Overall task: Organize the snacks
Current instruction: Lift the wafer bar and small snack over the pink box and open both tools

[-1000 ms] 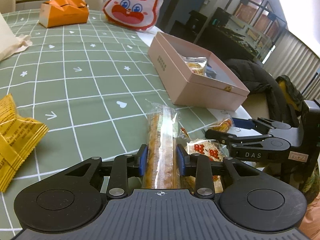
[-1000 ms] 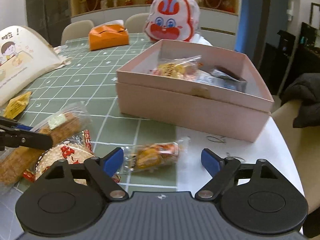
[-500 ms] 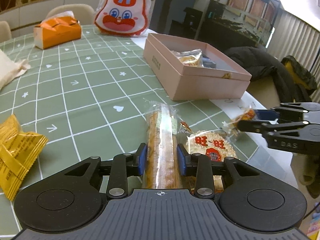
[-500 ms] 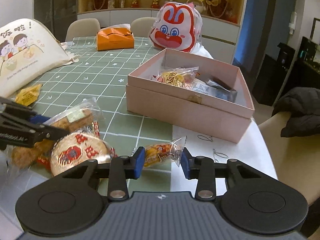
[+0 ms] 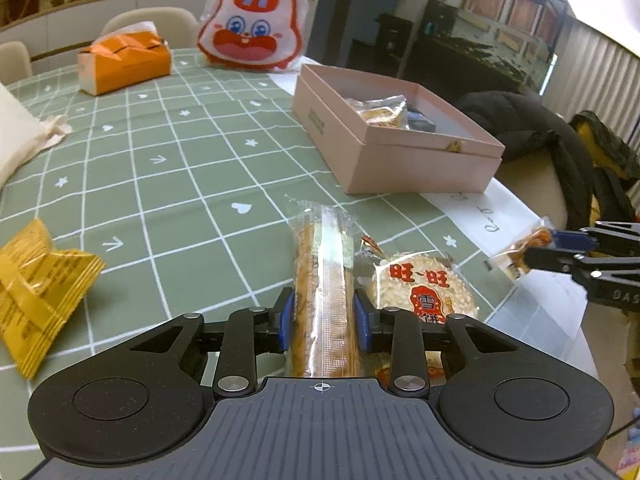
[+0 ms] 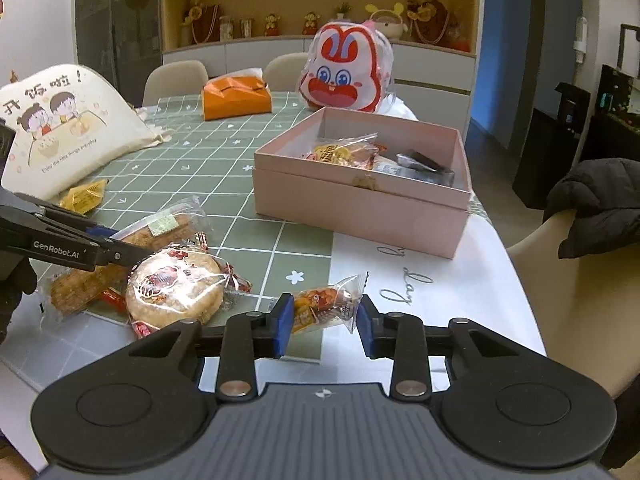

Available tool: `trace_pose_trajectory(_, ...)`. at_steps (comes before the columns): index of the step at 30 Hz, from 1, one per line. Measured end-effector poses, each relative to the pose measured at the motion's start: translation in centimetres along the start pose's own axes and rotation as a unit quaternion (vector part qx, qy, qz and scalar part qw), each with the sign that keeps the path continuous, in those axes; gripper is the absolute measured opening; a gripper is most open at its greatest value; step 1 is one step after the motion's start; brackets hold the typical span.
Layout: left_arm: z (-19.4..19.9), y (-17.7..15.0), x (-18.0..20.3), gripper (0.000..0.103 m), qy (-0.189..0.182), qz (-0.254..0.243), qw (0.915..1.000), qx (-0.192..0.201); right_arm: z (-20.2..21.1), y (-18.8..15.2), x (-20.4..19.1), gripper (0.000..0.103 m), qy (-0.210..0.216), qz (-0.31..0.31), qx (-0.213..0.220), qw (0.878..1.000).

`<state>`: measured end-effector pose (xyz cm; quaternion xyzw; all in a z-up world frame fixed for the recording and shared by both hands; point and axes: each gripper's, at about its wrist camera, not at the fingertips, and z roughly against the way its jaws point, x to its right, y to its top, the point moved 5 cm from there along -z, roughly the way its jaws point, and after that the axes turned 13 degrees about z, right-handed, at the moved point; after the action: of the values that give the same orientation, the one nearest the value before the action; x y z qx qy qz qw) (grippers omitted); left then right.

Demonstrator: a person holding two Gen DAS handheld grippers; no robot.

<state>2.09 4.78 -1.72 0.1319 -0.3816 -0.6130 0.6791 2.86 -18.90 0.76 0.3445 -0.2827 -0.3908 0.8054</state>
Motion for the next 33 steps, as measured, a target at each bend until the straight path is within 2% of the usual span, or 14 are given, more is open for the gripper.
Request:
trace_pose_trajectory(2, 1.4, 0.5, 0.6, 0.034, -0.005, -0.004, 0.9998, 0.021, 0.6, -0.1, 0.4, 0.032, -0.002, -0.004, 0.004, 1.0)
trace_pose_trajectory(5, 5.1, 2.8, 2.8, 0.034, -0.029, -0.021, 0.996, 0.082, 2.3, 0.6, 1.5, 0.032, -0.009, -0.016, 0.025, 1.0)
trace_pose_trajectory(7, 8.1, 5.5, 4.7, 0.034, -0.059, -0.029, 0.9889, 0.133, 3.7, 2.2, 2.4, 0.032, -0.011, -0.022, 0.047, 0.999)
trace_pose_trajectory(9, 10.4, 8.9, 6.8, 0.034, -0.097, -0.023, 0.9777, 0.185, 5.3, 4.3, 3.4, 0.032, -0.013, -0.025, 0.073, 0.997)
trace_pose_trajectory(12, 11.1, 13.8, 9.3, 0.034, -0.146, 0.012, 0.965, 0.218, 7.9, 9.0, 5.7, 0.032, -0.041, -0.012, 0.121, 0.992)
trace_pose_trajectory(15, 7.2, 18.3, 11.7, 0.034, -0.182, 0.054, 0.9645, 0.184, 8.9, 13.0, 8.0, 0.032, -0.1, 0.0, 0.149, 0.984)
trace_pose_trajectory(18, 1.0, 20.3, 13.3, 0.034, -0.149, 0.059, 0.9757, 0.149, 8.2, 15.2, 9.6, 0.032, -0.146, 0.005, 0.151, 0.978)
trace_pose_trajectory(20, -3.3, 20.5, 13.5, 0.034, -0.136, 0.074, 0.9809, 0.117, 7.0, 15.5, 10.6, 0.032, -0.152, -0.003, 0.142, 0.978)
trace_pose_trajectory(23, -10.3, 20.5, 12.7, 0.035, -0.15, 0.115, 0.9816, 0.031, 4.9, 14.8, 11.8, 0.032, -0.135, -0.017, 0.128, 0.982)
trace_pose_trajectory(25, -13.9, 20.2, 11.7, 0.035, -0.145, 0.123, 0.9817, 0.008, 2.8, 14.1, 12.5, 0.031, -0.12, -0.028, 0.113, 0.986)
trace_pose_trajectory(27, -15.0, 20.6, 10.4, 0.034, -0.132, 0.131, 0.9826, 0.008, 0.6, 13.2, 13.1, 0.032, -0.107, -0.043, 0.089, 0.989)
trace_pose_trajectory(28, -14.8, 20.9, 9.9, 0.034, -0.137, 0.134, 0.9814, 0.013, -0.3, 12.7, 13.2, 0.032, -0.098, -0.05, 0.078, 0.991)
trace_pose_trajectory(30, -12.8, 21.3, 8.8, 0.034, -0.144, 0.13, 0.9804, 0.031, -2.1, 11.9, 13.4, 0.032, -0.079, -0.063, 0.062, 0.993)
trace_pose_trajectory(33, -8.8, 20.6, 7.1, 0.034, -0.11, 0.1, 0.9874, 0.054, -4.5, 11.9, 12.9, 0.032, -0.051, -0.074, 0.051, 0.995)
